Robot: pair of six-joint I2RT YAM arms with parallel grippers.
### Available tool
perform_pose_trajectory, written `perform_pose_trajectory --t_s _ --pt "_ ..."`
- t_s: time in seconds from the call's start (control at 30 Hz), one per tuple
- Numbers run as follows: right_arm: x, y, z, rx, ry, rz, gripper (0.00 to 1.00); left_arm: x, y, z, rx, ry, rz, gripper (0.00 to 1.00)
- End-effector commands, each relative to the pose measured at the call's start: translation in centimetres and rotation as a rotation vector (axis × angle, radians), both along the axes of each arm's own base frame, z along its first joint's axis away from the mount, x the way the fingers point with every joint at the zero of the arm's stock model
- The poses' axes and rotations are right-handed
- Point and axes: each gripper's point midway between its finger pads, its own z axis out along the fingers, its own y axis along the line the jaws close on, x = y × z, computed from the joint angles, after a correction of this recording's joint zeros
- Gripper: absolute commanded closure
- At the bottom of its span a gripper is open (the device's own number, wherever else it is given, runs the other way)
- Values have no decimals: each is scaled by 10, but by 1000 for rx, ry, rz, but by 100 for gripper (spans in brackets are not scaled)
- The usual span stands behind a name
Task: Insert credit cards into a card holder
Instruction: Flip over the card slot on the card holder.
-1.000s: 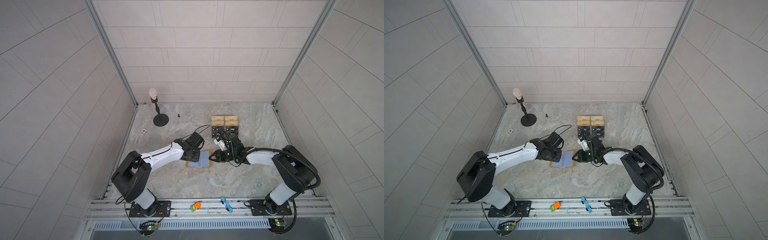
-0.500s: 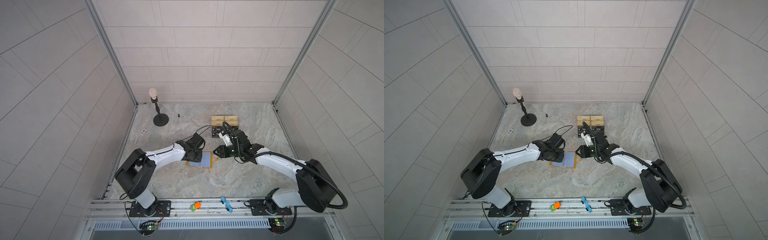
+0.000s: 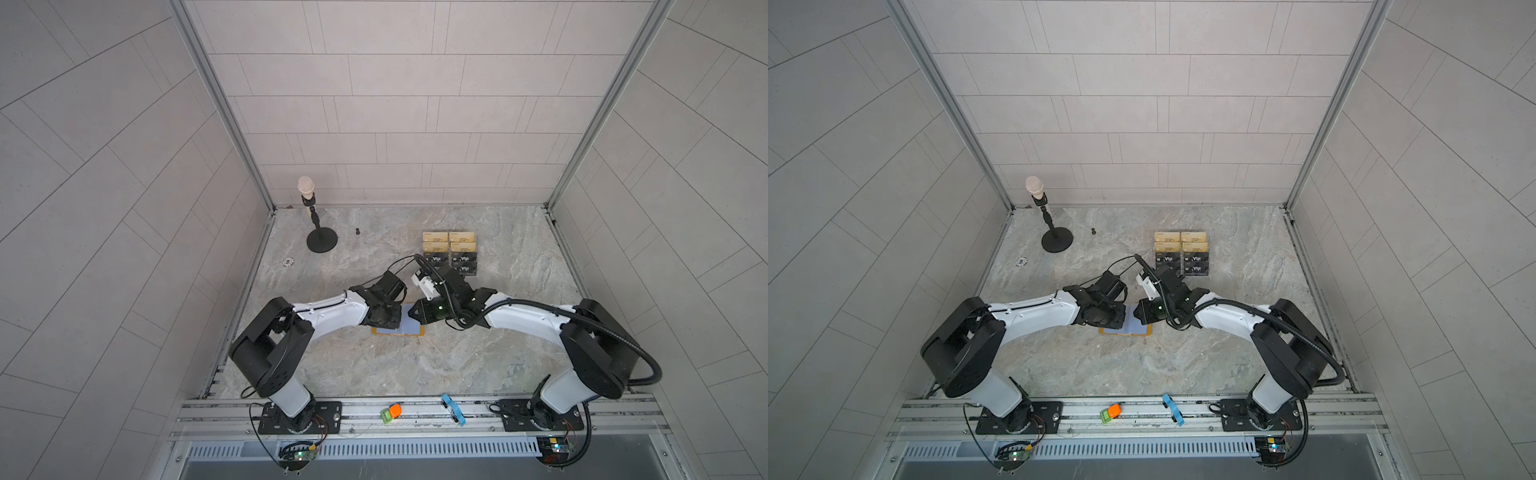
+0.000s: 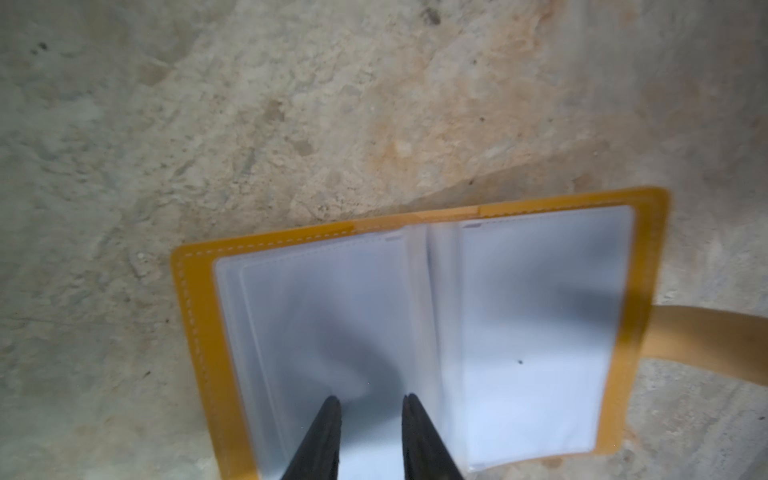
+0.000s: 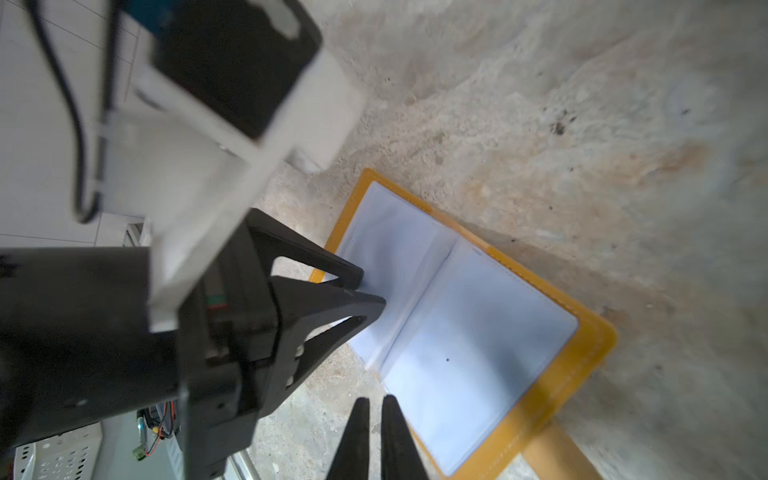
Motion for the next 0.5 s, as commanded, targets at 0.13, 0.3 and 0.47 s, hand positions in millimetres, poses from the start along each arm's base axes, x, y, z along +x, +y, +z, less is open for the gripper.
perform_pose_trajectory --t_s 0.13,0.3,0.47 --pt "13 15 -16 13 -5 -19 90 -2 17 -10 59 7 9 70" --pt "13 1 -43 -49 30 -42 91 -1 20 -9 79 6 3 69" --pt "12 -17 -62 -104 53 -70 91 -3 25 -5 79 2 13 68"
